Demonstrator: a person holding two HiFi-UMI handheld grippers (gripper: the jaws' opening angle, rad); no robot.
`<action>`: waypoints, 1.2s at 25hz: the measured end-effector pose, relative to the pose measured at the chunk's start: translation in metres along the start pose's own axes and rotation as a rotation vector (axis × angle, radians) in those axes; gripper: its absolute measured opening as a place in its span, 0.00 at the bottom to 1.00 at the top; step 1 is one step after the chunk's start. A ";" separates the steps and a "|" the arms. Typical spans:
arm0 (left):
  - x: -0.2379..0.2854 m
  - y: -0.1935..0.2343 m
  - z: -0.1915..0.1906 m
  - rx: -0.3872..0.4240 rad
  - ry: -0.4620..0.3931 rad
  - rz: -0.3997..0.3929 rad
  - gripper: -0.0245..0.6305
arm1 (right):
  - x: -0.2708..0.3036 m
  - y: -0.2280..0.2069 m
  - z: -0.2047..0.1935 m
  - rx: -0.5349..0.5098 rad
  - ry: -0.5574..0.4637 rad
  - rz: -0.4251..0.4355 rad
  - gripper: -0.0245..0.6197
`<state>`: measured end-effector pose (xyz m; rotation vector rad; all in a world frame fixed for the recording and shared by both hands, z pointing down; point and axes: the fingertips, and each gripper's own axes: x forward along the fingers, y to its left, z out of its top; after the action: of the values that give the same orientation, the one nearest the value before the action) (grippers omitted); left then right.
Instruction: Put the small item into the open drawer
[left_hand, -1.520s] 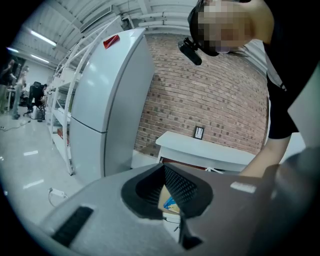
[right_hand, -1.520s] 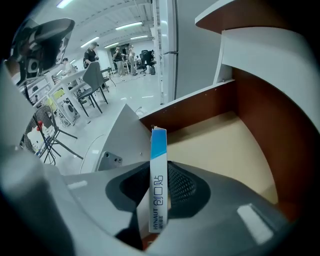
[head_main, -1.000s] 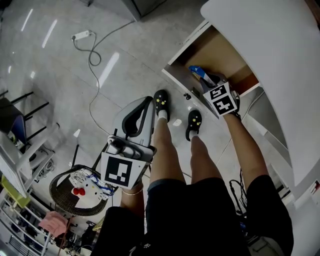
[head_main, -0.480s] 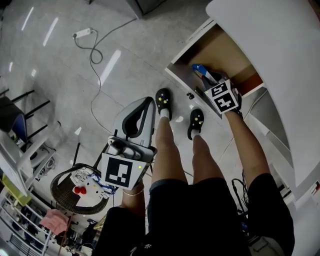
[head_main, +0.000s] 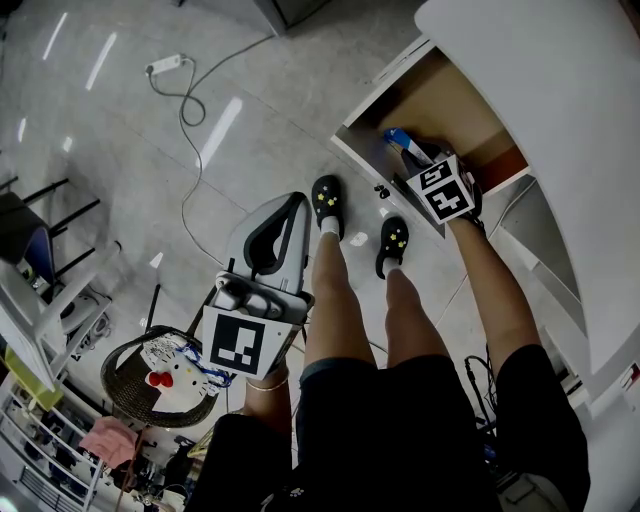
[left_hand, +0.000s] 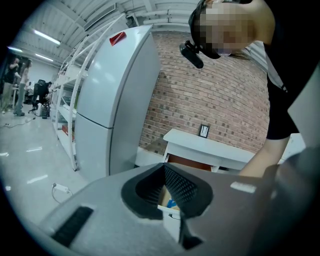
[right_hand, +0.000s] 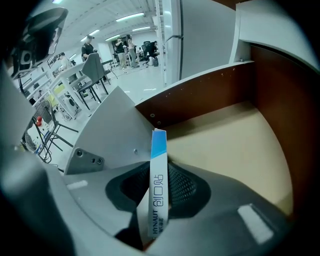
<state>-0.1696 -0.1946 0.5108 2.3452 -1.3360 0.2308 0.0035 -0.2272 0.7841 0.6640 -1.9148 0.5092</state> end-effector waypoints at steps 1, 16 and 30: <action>0.000 0.000 0.000 -0.001 0.000 0.001 0.03 | 0.000 0.001 0.000 -0.003 0.002 0.003 0.20; -0.001 -0.004 -0.006 0.000 0.011 -0.008 0.03 | 0.001 0.007 -0.004 -0.013 0.004 0.030 0.29; 0.002 -0.018 0.007 0.021 -0.004 -0.027 0.03 | -0.078 -0.001 0.057 0.100 -0.324 -0.082 0.12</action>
<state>-0.1533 -0.1914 0.4997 2.3809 -1.3089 0.2338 -0.0078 -0.2449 0.6900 0.9320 -2.1626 0.4701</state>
